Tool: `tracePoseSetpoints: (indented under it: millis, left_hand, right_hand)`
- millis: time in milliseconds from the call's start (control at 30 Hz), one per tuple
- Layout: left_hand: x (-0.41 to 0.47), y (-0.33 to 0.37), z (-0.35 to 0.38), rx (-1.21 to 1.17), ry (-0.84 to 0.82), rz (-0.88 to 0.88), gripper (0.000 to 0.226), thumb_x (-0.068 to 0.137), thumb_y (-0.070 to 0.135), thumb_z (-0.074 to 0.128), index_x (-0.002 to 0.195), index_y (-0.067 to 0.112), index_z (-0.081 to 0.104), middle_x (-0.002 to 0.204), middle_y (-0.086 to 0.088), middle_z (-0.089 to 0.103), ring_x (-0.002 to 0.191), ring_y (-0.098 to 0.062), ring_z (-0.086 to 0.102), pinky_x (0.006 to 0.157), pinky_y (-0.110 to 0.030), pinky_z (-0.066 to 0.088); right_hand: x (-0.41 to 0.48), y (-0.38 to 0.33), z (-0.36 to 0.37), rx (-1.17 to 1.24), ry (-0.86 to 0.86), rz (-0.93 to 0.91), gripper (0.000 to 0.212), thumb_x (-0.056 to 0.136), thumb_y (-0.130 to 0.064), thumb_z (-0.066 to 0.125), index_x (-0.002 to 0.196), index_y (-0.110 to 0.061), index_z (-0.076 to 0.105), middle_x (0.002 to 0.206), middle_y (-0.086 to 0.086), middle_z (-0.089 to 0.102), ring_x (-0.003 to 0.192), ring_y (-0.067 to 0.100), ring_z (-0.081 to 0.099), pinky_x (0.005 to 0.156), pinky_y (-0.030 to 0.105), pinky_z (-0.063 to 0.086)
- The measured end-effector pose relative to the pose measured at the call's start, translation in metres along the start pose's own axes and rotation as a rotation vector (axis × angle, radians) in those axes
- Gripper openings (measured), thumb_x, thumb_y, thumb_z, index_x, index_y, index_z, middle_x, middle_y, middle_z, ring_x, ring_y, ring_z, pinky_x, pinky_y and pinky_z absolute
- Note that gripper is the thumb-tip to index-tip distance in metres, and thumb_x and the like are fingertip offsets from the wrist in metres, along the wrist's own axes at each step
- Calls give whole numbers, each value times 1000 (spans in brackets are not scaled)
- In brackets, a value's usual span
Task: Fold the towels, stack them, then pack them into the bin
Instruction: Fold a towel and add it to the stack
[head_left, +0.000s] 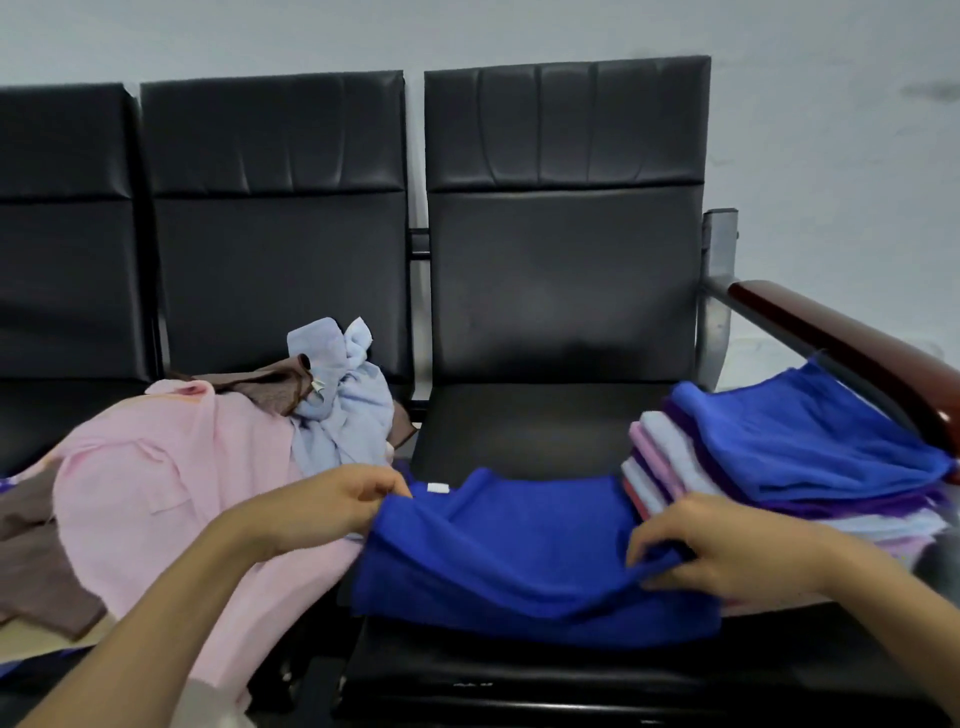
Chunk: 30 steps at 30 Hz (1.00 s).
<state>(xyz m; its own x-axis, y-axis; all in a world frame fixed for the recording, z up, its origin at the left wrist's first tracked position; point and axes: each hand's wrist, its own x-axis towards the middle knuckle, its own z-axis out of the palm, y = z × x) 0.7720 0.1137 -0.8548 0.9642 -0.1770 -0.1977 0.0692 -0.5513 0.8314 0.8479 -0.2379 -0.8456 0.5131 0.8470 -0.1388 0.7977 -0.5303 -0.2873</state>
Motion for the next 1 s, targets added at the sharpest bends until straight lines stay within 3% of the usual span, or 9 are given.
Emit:
tracePoseSetpoints:
  millis: [133, 300, 367, 433, 500, 633, 767, 933, 1000]
  left_hand:
    - [9, -7, 18, -29, -55, -162, 18, 95, 16, 49, 79, 18, 57, 80, -2, 55, 71, -11, 53, 71, -25, 45]
    - [40, -22, 37, -49, 242, -318, 23, 99, 17, 37, 92, 12, 58, 70, -2, 44, 56, -14, 42, 46, -21, 34]
    - [52, -39, 40, -103, 401, -339, 26, 99, 16, 35, 92, 11, 59, 72, -5, 51, 59, -16, 47, 50, -24, 37]
    - [60, -55, 39, -196, 531, -351, 28, 100, 19, 37, 95, 12, 63, 93, -10, 64, 81, -22, 59, 75, -33, 50]
    - [63, -65, 37, -221, 594, -398, 32, 101, 26, 38, 104, 9, 64, 106, -12, 66, 98, -27, 61, 92, -38, 47]
    - [72, -79, 36, -177, 631, -463, 36, 102, 30, 37, 106, 6, 63, 108, -12, 64, 99, -27, 59, 93, -38, 46]
    - [81, -83, 39, -111, 666, -477, 36, 101, 27, 36, 108, 5, 63, 109, -11, 62, 99, -26, 57, 84, -33, 42]
    - [79, -81, 38, -66, 682, -507, 30, 98, 22, 39, 103, 4, 63, 105, -12, 62, 95, -26, 57, 78, -31, 39]
    - [76, -79, 37, -18, 670, -509, 26, 96, 19, 40, 86, 5, 60, 96, -12, 60, 87, -25, 55, 72, -30, 38]
  right_hand:
    - [18, 0, 13, -15, 43, 57, 9, 89, -29, 61, 92, -24, 67, 77, -19, 60, 76, -1, 53, 69, 9, 36]
    - [51, 4, 32, 83, 322, 257, 15, 92, -28, 57, 84, -19, 67, 75, -10, 64, 70, 5, 55, 65, 20, 40]
    - [69, 9, 42, 111, 406, 350, 16, 94, -25, 53, 82, -19, 62, 79, -6, 63, 75, 10, 56, 64, 23, 38]
    - [86, 16, 55, 134, 449, 456, 18, 96, -25, 49, 80, -19, 55, 82, 0, 63, 79, 18, 58, 65, 25, 36]
    - [99, 26, 69, 139, 463, 575, 19, 97, -27, 48, 82, -15, 53, 92, 7, 66, 87, 24, 61, 68, 28, 40]
    - [113, 43, 84, 118, 487, 731, 23, 95, -33, 53, 95, -10, 54, 104, 10, 64, 96, 25, 60, 74, 31, 44]
    - [120, 50, 85, 156, 530, 776, 29, 93, -36, 57, 104, -9, 51, 102, 9, 62, 90, 23, 60, 70, 29, 43]
    - [116, 48, 82, 114, 706, 746, 27, 90, -21, 61, 107, -10, 45, 108, 9, 52, 88, 23, 56, 70, 28, 43]
    - [113, 44, 80, -55, 721, 749, 36, 79, -11, 69, 107, -5, 48, 107, 16, 50, 82, 31, 58, 62, 33, 41]
